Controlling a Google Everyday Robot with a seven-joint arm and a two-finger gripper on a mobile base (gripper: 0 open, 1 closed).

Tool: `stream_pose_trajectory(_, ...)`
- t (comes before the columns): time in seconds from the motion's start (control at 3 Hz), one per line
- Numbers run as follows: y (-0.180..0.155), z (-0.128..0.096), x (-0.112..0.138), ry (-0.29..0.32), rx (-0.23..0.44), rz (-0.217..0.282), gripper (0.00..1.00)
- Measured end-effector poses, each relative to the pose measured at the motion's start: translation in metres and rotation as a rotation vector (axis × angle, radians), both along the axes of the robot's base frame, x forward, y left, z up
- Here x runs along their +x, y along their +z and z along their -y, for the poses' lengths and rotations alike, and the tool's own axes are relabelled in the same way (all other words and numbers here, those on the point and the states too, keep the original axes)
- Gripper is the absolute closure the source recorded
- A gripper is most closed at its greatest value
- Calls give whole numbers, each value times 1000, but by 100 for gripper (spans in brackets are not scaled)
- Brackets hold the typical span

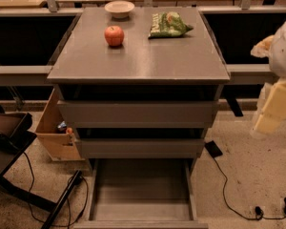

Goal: Close bottom drawer

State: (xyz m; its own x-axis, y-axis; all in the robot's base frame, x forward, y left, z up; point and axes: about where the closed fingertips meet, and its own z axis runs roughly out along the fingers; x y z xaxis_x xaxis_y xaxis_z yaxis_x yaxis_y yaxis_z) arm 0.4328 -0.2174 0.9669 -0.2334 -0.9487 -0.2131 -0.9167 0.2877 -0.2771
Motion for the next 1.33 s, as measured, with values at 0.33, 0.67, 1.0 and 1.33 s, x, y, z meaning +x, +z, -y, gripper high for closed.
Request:
stream_pose_trajectory(0.33,-37,8,-22,-66,1,45,0)
stream_pose_trajectory(0.67,-92,17,-43,-129,6,62,0)
stream_pose_trajectory(1.0,-198,29,-64,-189,5,26,0)
stream_pose_trajectory(1.33,-290,37,-75,-230,16,-2,0)
